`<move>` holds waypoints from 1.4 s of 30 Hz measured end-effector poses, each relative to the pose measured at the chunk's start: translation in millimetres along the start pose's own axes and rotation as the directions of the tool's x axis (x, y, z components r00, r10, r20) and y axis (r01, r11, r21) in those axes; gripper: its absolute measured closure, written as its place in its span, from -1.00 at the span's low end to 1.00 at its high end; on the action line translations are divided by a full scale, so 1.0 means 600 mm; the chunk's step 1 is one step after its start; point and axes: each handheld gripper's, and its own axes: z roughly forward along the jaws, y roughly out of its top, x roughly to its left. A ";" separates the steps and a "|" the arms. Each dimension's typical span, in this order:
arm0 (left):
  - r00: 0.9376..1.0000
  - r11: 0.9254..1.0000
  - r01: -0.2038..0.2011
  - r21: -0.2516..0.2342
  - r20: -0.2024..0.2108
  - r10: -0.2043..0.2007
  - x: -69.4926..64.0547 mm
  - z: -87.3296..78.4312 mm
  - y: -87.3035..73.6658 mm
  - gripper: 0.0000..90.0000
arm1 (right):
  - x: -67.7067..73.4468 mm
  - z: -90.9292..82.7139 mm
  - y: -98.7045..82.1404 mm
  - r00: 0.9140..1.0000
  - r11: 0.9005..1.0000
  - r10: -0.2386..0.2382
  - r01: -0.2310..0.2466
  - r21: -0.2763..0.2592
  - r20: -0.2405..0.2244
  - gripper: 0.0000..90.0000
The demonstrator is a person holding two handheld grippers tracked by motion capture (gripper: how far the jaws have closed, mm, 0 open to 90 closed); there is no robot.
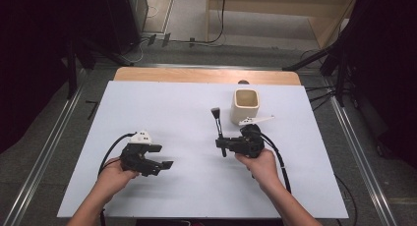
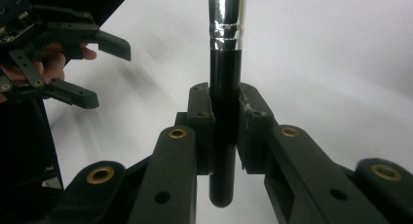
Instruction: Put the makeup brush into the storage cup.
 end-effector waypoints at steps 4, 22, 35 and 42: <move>1.000 1.000 0.001 -0.004 -0.002 -0.001 0.000 -0.003 -0.004 -0.47 | -0.004 -0.004 0.003 1.000 1.000 -0.002 0.002 -0.009 0.004 0.78; 1.000 1.000 0.012 -0.001 -0.013 -0.012 0.002 -0.016 -0.015 -0.47 | -0.015 -0.030 0.018 0.999 0.999 -0.021 0.022 -0.037 0.037 0.78; 0.999 0.999 0.031 -0.015 -0.010 -0.031 0.005 -0.019 -0.015 -0.47 | -0.028 -0.053 0.037 0.999 0.997 -0.015 0.019 -0.078 0.052 0.78; 1.000 0.999 0.030 -0.014 -0.007 -0.030 0.005 -0.018 -0.015 -0.47 | -0.031 -0.057 0.046 0.998 0.996 -0.019 0.024 -0.090 0.060 0.78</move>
